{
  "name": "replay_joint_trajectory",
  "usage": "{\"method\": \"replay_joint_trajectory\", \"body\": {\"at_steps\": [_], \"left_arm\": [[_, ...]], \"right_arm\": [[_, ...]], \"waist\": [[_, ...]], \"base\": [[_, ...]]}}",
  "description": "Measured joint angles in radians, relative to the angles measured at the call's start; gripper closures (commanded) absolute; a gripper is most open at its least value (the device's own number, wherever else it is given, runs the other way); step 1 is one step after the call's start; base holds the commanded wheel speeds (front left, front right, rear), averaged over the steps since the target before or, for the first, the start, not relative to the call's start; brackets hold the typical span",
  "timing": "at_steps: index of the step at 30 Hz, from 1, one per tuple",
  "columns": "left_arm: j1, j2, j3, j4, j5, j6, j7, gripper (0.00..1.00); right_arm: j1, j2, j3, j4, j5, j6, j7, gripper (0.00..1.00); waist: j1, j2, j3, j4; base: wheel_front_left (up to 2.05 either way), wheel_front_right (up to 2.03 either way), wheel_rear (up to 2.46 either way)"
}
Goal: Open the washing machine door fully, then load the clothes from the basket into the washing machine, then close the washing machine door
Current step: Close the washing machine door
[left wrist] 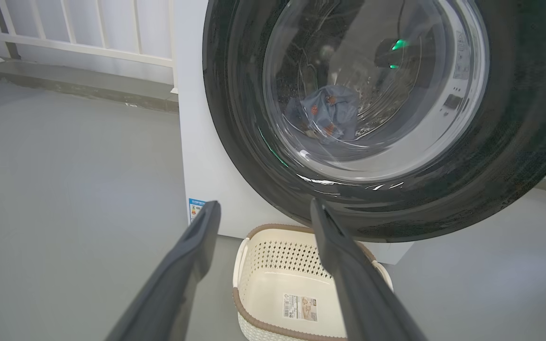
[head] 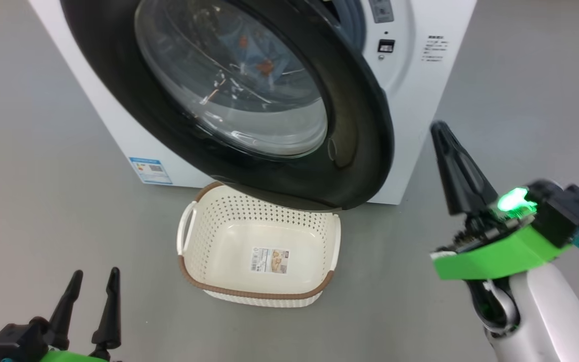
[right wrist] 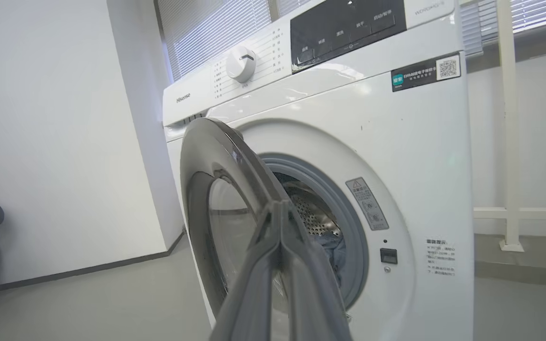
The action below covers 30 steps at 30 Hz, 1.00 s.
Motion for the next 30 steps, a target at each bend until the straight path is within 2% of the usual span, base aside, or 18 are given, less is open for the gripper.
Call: {"method": "replay_joint_trajectory", "body": {"at_steps": [9,20,30], "left_arm": [[-0.006,-0.007,-0.016,-0.020,0.000,0.000,0.000,0.00],[-0.040,-0.011,-0.029,-0.030,-0.016,0.000,0.000,0.00],[-0.074,-0.011,-0.034,-0.031,-0.032,0.000,0.000,0.00]], "right_arm": [[-0.120,0.015,0.170,-0.026,0.000,0.000,0.000,1.00],[-0.156,0.016,0.347,0.163,0.019,0.000,0.000,1.00],[-0.157,0.021,0.326,0.284,0.035,0.000,0.000,1.00]], "waist": [[0.0000,0.0000,0.014,0.038],[0.0000,0.0000,0.066,0.064],[0.0000,0.0000,0.131,0.075]], "base": [[0.00,0.00,0.00],[0.00,0.00,0.00],[0.00,0.00,0.00]]}}
